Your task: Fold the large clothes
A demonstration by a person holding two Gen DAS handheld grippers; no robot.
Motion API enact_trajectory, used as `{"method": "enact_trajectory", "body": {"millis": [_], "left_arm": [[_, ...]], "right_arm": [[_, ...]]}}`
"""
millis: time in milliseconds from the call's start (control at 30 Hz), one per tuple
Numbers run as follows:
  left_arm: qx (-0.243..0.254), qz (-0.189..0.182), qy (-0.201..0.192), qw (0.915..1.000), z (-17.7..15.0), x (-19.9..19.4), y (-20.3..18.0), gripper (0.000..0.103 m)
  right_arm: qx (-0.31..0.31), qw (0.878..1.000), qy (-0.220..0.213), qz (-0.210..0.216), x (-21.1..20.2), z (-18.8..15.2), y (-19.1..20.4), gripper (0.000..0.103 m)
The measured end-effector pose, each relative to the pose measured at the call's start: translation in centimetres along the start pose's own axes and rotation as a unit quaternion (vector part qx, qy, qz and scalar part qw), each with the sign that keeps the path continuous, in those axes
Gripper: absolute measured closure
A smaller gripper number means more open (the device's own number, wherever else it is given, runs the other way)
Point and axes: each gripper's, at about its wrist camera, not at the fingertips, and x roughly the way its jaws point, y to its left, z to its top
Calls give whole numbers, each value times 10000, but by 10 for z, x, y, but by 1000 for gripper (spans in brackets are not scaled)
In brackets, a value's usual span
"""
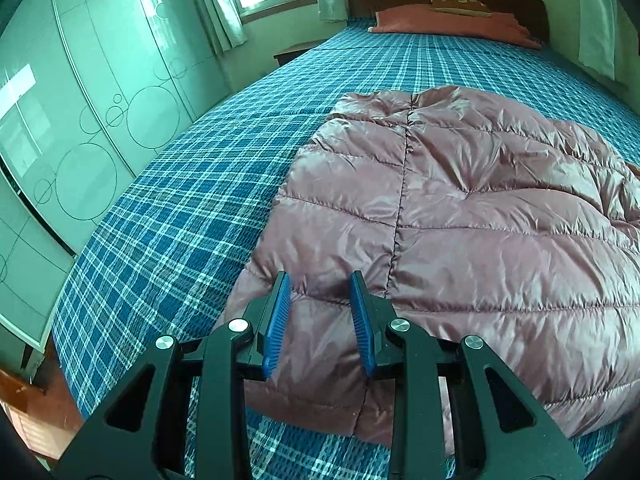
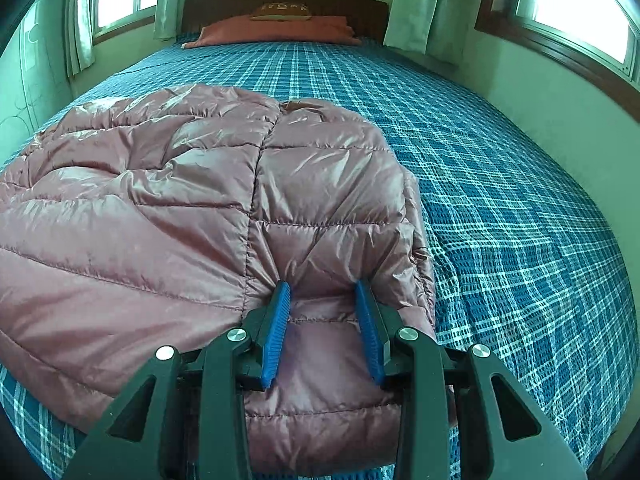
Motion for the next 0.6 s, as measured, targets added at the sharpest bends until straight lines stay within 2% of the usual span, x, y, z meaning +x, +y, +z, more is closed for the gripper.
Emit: {"method": "enact_trajectory", "body": {"millis": [67, 133, 200, 300, 433, 600], "left_arm": [[-47, -67, 14, 10000, -1, -2, 4, 70], [-115, -85, 12, 9999, -1, -4, 9, 58], [-164, -157, 36, 9997, -2, -6, 14, 55], [-368, -540, 166, 9977, 0, -9, 25, 46], [-715, -1175, 328, 9900, -1, -9, 39, 43], [-1040, -1632, 463, 9800, -4, 1, 50, 42]], "right_arm": [[-8, 10000, -16, -22, 0, 1, 0, 68], [-10, 10000, -28, -48, -1, -2, 4, 68], [-12, 10000, -38, -69, -2, -4, 5, 68], [-16, 9999, -52, -88, -3, -4, 5, 68], [-10, 9999, -60, -87, -3, -4, 5, 68], [-13, 9999, -59, -86, -3, -4, 5, 68]]}}
